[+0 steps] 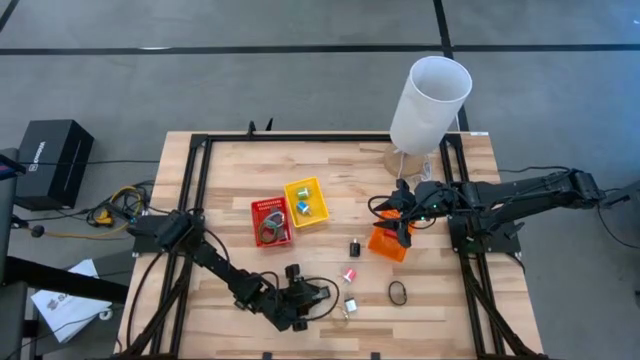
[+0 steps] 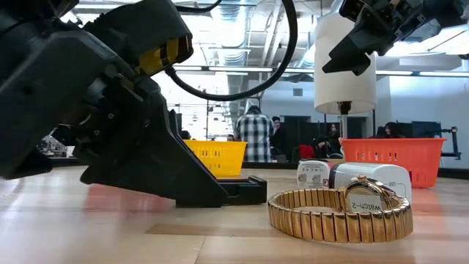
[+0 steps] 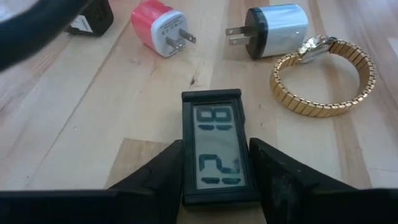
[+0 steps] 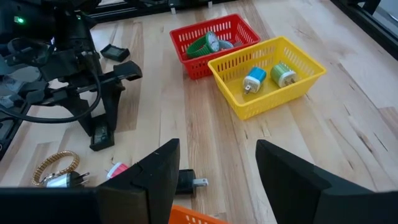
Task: Pick & Place Office items
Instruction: Put the right black digital clock into the orange bin
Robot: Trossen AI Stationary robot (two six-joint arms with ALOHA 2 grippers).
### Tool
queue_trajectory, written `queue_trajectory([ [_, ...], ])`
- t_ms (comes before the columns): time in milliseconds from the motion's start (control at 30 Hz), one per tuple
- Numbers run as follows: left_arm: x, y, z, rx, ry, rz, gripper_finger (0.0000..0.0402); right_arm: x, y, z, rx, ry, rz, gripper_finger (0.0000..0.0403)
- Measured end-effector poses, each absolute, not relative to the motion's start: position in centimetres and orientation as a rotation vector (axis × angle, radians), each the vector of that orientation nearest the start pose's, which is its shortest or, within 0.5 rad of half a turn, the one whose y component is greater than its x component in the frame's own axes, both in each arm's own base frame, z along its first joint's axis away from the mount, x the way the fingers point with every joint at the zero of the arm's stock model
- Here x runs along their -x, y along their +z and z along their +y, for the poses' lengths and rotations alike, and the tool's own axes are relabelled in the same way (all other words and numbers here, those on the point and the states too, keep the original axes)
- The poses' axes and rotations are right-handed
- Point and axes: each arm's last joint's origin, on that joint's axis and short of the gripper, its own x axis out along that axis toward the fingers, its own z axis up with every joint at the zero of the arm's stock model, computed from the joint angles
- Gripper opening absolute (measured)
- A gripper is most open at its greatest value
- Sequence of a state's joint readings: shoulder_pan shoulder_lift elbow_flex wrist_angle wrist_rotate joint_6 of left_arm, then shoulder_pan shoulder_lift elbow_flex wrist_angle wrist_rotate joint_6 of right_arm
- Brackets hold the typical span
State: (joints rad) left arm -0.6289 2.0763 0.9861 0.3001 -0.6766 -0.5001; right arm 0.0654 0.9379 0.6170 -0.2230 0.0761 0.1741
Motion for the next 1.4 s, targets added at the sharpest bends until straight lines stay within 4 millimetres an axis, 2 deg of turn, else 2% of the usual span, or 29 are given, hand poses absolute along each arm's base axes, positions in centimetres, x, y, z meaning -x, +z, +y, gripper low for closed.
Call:
queue_trajectory([
  [167,-31.7,9.5,-19.8,0.003,0.195,0.621,0.0165,-19.8,24.6,1.1,-0.131,-0.058,0.539,0.0203],
  [367,-31.9,13.3,-17.6,-0.067,0.215,0.634,0.0164,-19.8,24.6,1.1,-0.133,-0.058,0.537,0.0203],
  [500,-32.3,16.6,-15.6,-0.093,0.228,0.578,0.0157,-19.9,24.5,1.1,-0.134,-0.059,0.541,0.0203],
  [633,-32.4,19.5,-13.5,-0.112,0.253,0.527,0.0166,-20.7,23.8,1.1,-0.148,-0.075,0.569,0.0203],
  [800,-32.2,22.0,-11.4,-0.139,0.284,0.488,0.0165,-22.4,21.5,0.7,-0.136,-0.12,0.692,0.0203],
  [933,-32.2,22.7,-10.2,-0.129,0.316,0.485,0.016,-24.2,22.6,0.7,-0.035,-0.067,0.686,0.0203],
  [1067,-32.4,22.6,-9.0,-0.13,0.348,0.504,0.0166,-25.6,24.5,2.0,0.078,0.025,0.621,0.0203],
  [1267,-32.5,22.5,-8.4,-0.177,0.355,0.526,0.0162,-25.7,25.3,4.9,0.312,0.191,0.553,0.0203],
  [1400,-32.5,22.5,-8.5,-0.179,0.35,0.522,0.0159,-26.4,25.7,5.9,0.356,0.22,0.411,0.0203],
])
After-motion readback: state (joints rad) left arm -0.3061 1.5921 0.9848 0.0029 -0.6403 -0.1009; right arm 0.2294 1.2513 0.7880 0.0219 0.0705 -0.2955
